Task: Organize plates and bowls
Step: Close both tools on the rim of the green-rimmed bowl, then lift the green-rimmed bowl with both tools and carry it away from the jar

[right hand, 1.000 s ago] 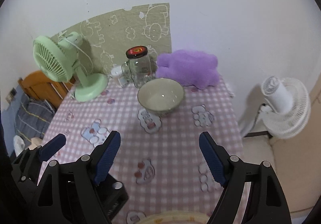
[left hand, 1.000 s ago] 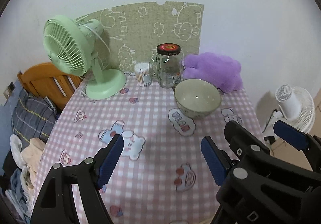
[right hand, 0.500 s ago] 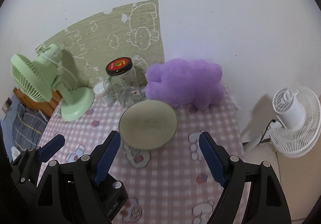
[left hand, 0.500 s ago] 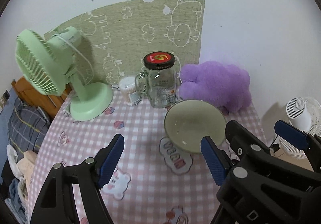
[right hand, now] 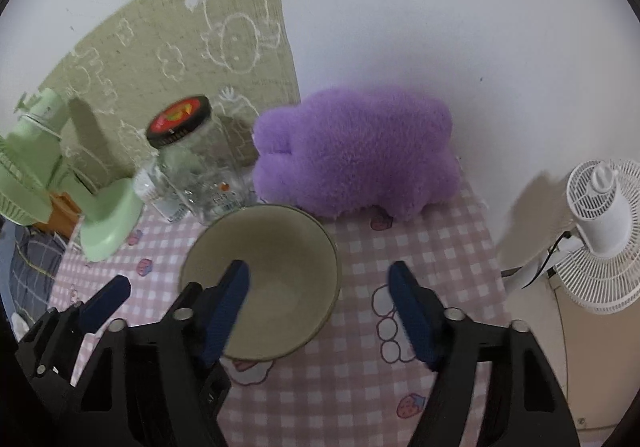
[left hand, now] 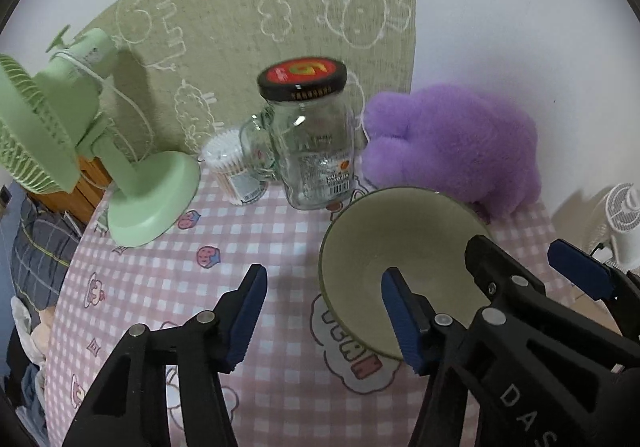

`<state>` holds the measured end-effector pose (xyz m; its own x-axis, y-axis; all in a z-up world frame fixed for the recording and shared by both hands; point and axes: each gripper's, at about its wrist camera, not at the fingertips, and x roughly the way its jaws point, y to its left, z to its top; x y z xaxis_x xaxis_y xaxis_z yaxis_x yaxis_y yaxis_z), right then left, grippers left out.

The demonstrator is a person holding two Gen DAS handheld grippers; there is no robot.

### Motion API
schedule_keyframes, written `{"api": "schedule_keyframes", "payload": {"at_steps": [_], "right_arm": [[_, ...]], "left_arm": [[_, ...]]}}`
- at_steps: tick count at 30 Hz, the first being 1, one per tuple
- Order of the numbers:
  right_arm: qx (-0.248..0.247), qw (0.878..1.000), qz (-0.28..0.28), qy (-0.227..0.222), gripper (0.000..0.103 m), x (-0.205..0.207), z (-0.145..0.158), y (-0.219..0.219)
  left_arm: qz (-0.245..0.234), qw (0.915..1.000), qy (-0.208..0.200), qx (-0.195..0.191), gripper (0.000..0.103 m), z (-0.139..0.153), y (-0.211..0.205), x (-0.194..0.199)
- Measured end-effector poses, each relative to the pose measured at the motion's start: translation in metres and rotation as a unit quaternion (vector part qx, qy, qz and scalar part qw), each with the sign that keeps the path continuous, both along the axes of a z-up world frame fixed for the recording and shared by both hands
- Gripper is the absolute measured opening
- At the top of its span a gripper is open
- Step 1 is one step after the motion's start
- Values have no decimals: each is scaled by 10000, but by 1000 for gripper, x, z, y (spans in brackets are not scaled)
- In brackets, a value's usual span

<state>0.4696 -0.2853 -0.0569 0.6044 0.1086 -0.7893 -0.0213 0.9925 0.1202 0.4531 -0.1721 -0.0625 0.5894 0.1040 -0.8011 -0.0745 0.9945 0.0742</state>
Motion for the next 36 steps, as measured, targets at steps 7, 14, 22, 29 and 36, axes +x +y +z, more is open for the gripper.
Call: {"api": "schedule_keyframes", "payload": {"at_steps": [7, 14, 22, 29, 36], "right_arm": [[-9, 9998, -124, 183, 47, 20, -24, -3], [-14, 9996, -44, 284, 25, 28, -39, 1], [-115, 9996, -69, 261, 13, 31, -41, 2], [-185, 9994, -43, 300, 13, 26, -40, 3], [-145, 9992, -46, 377, 13, 7, -34, 1]], "left_arm": [[-16, 9999, 163, -46, 47, -21, -1, 17], [-23, 9995, 308, -105, 25, -35, 0, 23], [51, 9995, 305, -15, 15, -37, 2, 24], [4, 9992, 406, -58, 15, -37, 3, 21], [9, 9989, 456, -45, 15, -31, 4, 4]]}}
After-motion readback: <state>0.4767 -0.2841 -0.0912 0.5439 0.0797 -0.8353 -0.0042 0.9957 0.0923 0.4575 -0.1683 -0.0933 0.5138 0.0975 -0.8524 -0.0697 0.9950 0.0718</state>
